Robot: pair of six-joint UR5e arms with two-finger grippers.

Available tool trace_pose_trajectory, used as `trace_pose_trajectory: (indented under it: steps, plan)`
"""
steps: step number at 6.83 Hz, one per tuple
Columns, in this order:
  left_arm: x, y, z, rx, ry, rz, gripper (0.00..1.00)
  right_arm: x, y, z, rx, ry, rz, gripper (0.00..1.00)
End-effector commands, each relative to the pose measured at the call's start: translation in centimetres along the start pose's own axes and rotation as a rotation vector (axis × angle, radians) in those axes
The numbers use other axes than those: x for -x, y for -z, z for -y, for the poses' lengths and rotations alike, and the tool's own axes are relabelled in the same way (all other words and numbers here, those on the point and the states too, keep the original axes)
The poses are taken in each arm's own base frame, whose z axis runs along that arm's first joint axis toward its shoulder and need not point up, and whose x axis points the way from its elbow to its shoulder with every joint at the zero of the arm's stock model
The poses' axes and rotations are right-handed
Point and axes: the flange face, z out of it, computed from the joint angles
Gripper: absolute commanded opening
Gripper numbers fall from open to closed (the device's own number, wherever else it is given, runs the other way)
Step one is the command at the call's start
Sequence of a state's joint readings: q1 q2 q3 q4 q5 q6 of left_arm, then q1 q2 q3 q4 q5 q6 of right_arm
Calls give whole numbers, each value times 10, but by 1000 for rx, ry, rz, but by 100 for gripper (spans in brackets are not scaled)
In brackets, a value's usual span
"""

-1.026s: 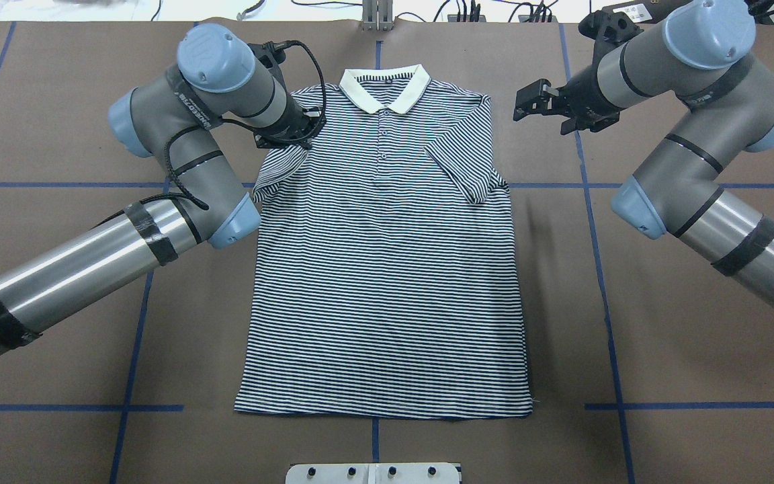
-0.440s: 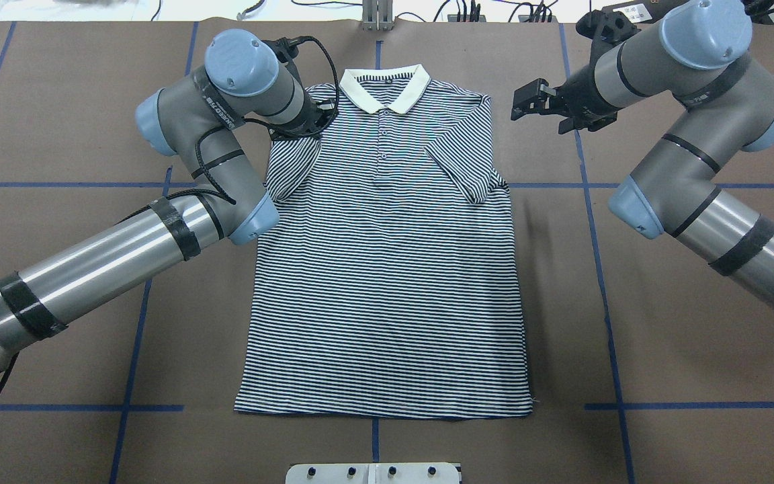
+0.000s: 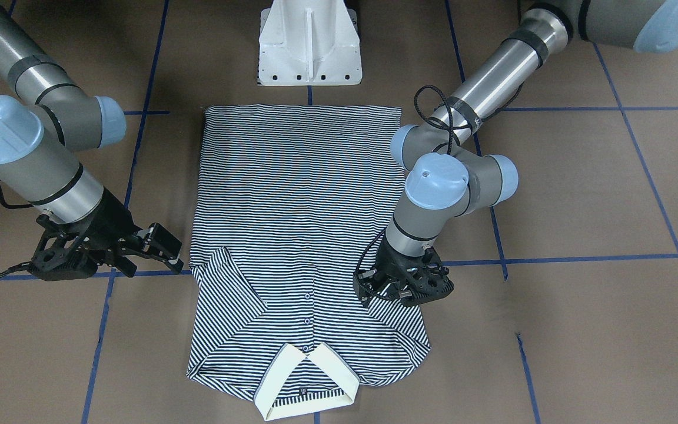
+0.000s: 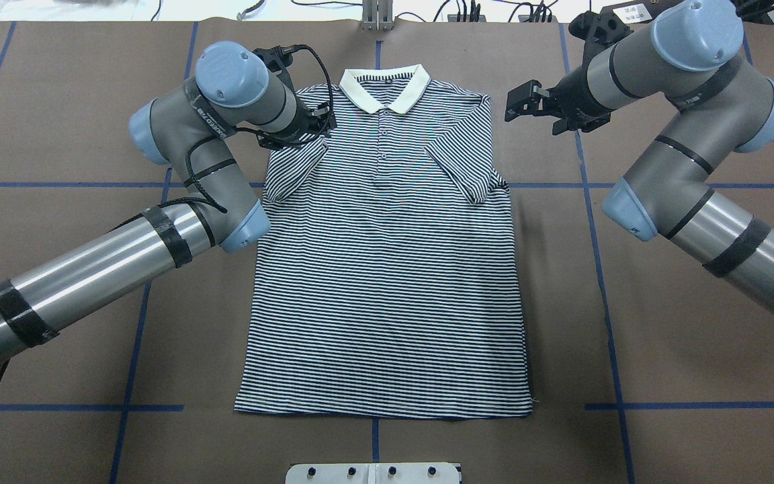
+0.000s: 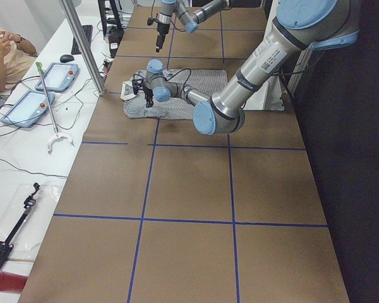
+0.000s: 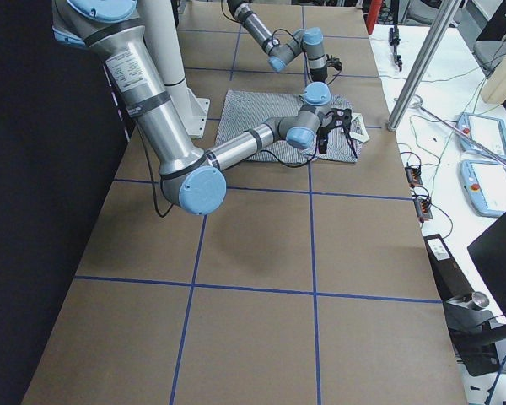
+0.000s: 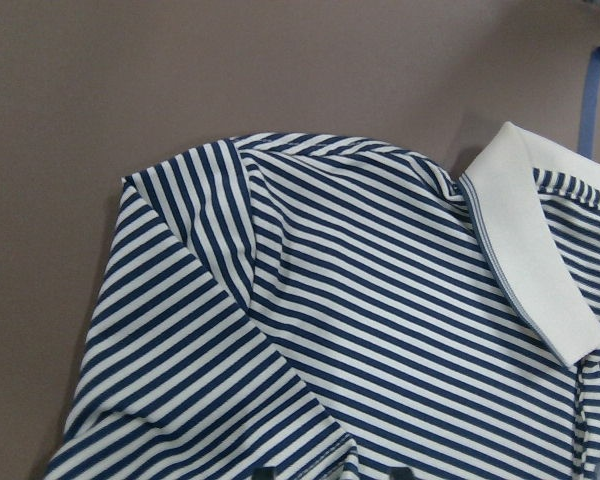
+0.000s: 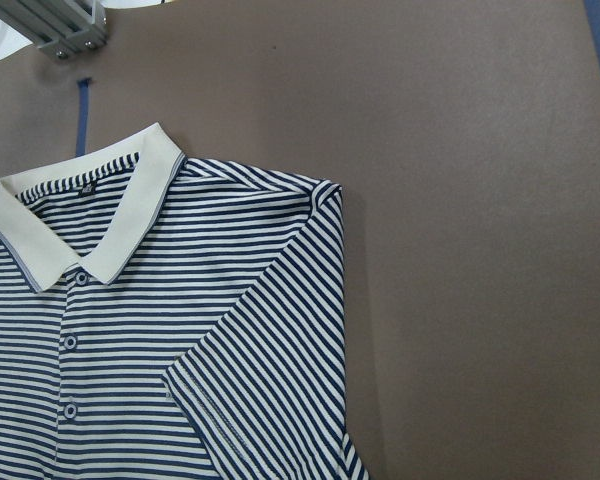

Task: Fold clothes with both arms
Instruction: 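Move the right gripper down to the shirt's hem corner nearest the robot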

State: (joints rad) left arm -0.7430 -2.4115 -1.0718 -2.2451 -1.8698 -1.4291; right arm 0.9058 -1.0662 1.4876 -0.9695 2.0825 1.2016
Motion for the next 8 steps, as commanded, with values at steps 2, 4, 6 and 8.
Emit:
trace_pose_trajectory:
  steps: [2, 4, 6, 8]
  plan:
    - [40, 57, -22, 8, -28, -80, 71, 49, -29, -118, -100, -56, -6, 100]
    - [72, 73, -30, 17, -31, -84, 68, 35, -3, -237, -108, -160, -85, 91]
    - [72, 81, -33, 11, -72, -100, 68, 12, 21, -314, -129, -237, -96, 88]
    - [68, 81, -36, 8, -77, -108, 69, 5, 20, -367, -137, -263, -185, 85]
